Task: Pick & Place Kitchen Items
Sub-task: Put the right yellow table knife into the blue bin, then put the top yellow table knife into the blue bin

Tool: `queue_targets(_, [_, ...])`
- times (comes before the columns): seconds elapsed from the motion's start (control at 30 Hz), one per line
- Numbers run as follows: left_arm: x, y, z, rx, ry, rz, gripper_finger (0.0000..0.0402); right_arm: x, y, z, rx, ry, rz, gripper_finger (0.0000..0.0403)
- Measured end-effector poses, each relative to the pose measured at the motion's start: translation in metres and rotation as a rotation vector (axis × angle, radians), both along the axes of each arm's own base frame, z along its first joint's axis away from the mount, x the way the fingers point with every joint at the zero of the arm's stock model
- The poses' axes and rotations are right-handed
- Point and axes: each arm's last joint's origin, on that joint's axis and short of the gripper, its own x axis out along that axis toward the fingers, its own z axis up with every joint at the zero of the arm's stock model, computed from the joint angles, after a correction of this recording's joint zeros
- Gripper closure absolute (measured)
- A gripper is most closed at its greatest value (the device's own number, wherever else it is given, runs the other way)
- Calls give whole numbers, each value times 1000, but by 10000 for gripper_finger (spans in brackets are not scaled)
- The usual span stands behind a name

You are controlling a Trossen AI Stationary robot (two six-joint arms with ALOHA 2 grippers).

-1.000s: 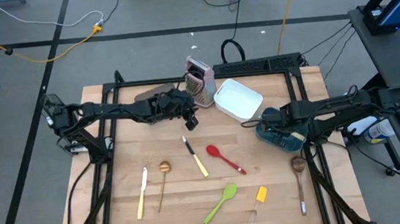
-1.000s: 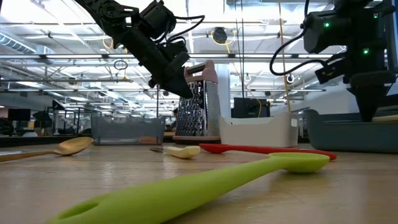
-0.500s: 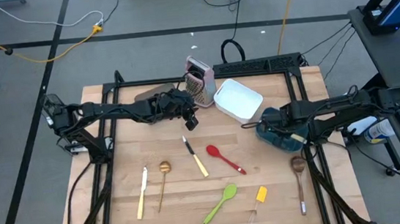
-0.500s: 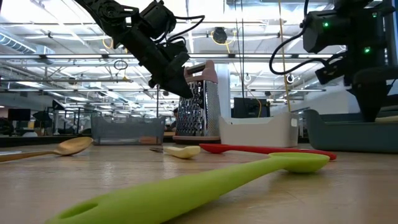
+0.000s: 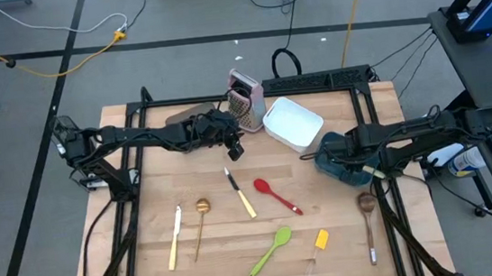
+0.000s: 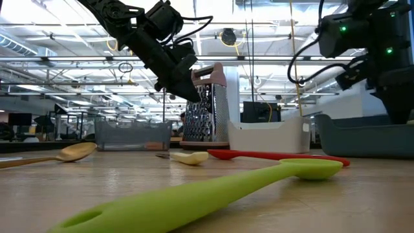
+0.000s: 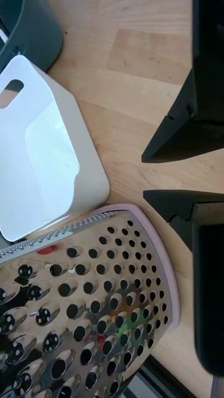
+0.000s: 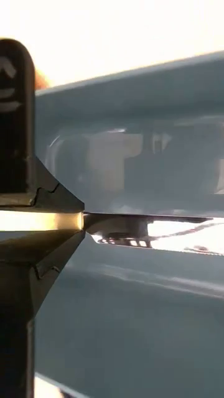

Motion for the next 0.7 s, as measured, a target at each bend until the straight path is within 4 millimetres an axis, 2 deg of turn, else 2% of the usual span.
queue_targets(0.4, [0,0,0,0,0,0,316,13,-1,-1,-14,-130,63,370])
queue_targets(0.7, [0,0,0,0,0,0,316,14,-2,-1,-57,-135,58,324])
